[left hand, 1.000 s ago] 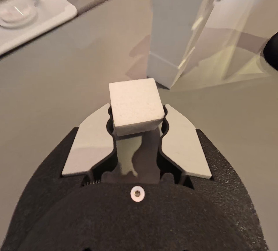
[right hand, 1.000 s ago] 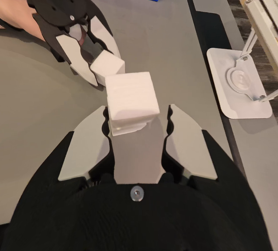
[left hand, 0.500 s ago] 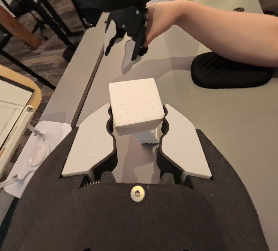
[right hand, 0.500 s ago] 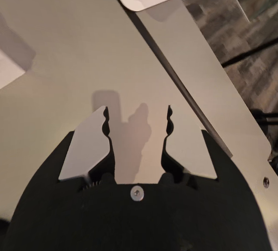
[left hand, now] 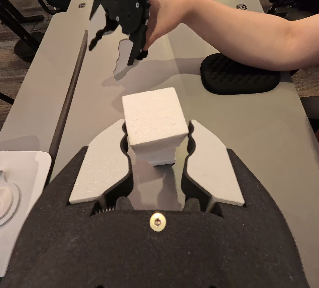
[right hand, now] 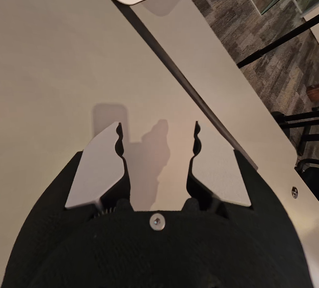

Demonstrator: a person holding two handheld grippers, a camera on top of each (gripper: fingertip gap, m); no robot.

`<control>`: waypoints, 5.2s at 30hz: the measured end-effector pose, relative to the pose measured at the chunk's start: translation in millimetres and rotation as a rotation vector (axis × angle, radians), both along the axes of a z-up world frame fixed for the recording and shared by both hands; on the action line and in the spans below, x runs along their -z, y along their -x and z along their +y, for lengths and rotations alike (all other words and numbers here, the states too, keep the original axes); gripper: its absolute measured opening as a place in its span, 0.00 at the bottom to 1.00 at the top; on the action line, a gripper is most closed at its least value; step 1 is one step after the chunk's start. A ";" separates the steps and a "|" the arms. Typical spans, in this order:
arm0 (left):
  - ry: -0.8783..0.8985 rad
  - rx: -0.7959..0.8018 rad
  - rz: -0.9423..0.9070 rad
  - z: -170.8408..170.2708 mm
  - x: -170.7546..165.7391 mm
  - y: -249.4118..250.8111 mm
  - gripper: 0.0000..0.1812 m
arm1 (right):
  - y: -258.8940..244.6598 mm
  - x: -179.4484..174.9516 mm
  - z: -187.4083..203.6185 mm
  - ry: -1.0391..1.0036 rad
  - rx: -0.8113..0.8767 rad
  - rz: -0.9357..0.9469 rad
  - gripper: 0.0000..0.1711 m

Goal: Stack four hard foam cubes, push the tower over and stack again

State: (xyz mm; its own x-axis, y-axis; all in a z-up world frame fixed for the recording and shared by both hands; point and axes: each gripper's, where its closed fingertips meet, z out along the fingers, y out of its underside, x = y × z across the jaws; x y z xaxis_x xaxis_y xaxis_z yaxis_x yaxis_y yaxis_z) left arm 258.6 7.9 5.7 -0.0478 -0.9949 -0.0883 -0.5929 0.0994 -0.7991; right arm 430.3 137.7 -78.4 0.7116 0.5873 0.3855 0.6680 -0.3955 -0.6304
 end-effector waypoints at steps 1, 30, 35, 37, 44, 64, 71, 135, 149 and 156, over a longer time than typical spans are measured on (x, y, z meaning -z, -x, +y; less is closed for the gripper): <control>0.006 -0.007 0.011 2.2 2.7 0.7 0.41 | -1.6 -4.5 2.1 -0.022 0.013 0.008 0.47; -0.439 -1.127 -0.094 53.9 10.0 166.3 0.50 | -12.7 -60.7 22.5 -0.315 0.205 0.020 0.49; -0.408 -1.248 -0.131 52.0 14.7 190.1 0.55 | -6.3 -78.8 18.9 -0.373 0.242 0.069 0.49; -0.379 -1.283 -0.155 52.4 16.7 200.4 0.56 | -4.3 -85.0 16.5 -0.391 0.254 0.082 0.50; -0.299 -1.381 -0.263 54.0 27.5 238.4 0.63 | -3.7 -110.8 -2.4 -0.474 0.289 0.111 0.51; -0.139 -0.975 -0.406 34.2 42.3 168.7 0.47 | 63.0 -22.6 -124.7 -0.142 -0.025 0.396 0.23; -0.058 -0.968 -0.477 34.5 41.9 177.8 0.44 | 77.7 -13.9 -135.6 -0.115 -0.038 0.292 0.22; 0.155 -1.340 0.277 131.2 41.6 513.8 0.46 | 69.7 19.9 -143.1 -0.080 -0.056 0.333 0.28; -0.047 -0.316 -0.544 -6.3 -42.7 101.4 0.42 | 70.8 17.2 -142.6 -0.101 -0.064 0.360 0.30; 0.012 -0.250 -0.448 16.3 9.9 23.2 0.47 | 68.7 17.4 -141.6 -0.099 -0.065 0.400 0.31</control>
State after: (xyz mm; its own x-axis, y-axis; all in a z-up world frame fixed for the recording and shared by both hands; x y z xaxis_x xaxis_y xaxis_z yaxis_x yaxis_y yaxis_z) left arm 235.4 24.3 -4.3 0.2321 -0.9721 -0.0344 -0.1964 -0.0122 -0.9804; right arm 361.6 -3.9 -95.8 0.7796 0.6096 0.1433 0.3841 -0.2848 -0.8783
